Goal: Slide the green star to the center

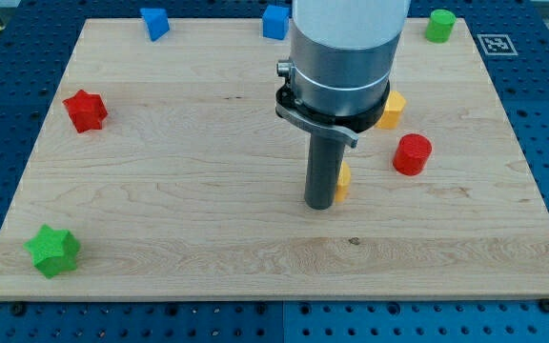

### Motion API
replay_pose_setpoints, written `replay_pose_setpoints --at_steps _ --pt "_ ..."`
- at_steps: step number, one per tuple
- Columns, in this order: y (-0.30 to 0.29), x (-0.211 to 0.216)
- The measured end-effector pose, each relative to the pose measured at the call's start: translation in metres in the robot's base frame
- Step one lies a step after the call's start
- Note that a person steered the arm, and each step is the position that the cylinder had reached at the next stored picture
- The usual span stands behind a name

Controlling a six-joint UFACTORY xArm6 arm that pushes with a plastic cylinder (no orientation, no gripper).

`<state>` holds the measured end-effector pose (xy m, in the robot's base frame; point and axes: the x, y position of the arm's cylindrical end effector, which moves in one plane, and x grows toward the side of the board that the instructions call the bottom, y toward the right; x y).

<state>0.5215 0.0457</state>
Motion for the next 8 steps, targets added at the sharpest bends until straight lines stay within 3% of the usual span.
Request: replay_pose_setpoints --at_steps 3,5,6,7,8 --pt "0.010 -0.008" --pt "-0.047 0.096" --pt "-0.118 0.096" --pt "-0.140 0.055" --pt "-0.209 0.011"
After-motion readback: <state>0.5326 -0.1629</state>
